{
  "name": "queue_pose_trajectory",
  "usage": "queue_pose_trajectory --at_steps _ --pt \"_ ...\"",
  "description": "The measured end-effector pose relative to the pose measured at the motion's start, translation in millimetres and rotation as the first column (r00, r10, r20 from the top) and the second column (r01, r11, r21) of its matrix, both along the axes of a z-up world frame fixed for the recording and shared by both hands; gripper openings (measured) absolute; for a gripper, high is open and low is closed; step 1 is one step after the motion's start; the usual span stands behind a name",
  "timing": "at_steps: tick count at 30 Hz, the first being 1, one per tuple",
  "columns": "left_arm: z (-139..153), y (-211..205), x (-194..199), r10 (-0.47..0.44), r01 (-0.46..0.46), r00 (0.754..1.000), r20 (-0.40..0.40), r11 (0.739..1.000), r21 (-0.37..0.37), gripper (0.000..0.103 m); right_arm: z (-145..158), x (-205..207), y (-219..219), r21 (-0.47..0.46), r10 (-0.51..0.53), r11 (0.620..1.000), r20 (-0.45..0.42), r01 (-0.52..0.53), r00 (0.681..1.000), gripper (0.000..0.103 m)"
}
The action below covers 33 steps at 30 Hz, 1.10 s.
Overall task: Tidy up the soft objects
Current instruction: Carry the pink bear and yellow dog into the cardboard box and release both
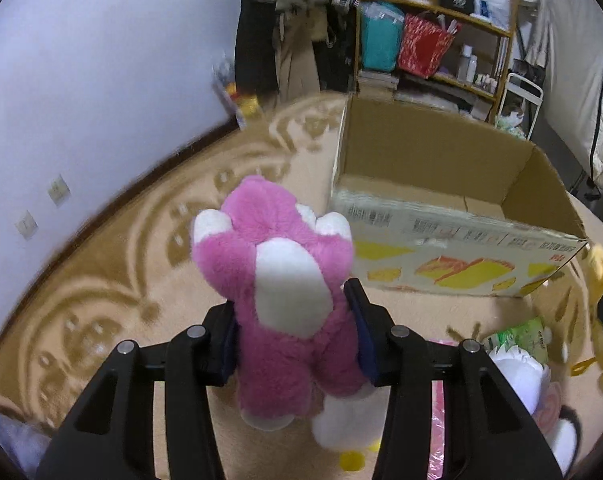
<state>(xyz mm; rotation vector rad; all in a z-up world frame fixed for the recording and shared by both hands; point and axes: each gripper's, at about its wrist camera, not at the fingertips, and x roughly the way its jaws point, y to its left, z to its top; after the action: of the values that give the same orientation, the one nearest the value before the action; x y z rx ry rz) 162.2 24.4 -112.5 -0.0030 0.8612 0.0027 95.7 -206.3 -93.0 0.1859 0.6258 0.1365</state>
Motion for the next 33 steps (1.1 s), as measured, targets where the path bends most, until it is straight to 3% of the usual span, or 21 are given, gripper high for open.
queue_pose_trajectory --at_steps 2,8,17,27,33 --pt "10.6 -2.8 -4.1 -0.012 0.01 0.999 0.05 0.999 0.04 0.046 8.2 -4.0 0.9 -0.007 -0.001 1.0 0.035 0.001 0.999 0.08" --pt "44.5 -4.0 -8.3 -0.018 0.016 0.992 0.127 1.0 0.012 0.046 25.8 1.8 -0.9 -0.013 0.003 1.0 0.093 -0.002 0.996 0.08" --pt "92.6 -19.0 7.6 -0.079 0.071 0.97 0.231 0.997 0.044 0.046 42.0 32.7 -0.5 -0.024 0.013 1.0 0.15 -0.01 0.989 0.081" --pt "95.1 -36.2 43.9 -0.119 0.099 0.964 0.239 0.991 0.093 0.047 43.8 72.1 -1.8 -0.061 0.046 0.997 0.159 -0.036 0.986 0.081" --pt "87.1 -44.9 55.2 -0.17 0.156 0.957 0.234 0.985 0.08 0.047 36.5 92.1 0.5 -0.084 0.06 0.995 0.146 -0.048 0.987 0.082"
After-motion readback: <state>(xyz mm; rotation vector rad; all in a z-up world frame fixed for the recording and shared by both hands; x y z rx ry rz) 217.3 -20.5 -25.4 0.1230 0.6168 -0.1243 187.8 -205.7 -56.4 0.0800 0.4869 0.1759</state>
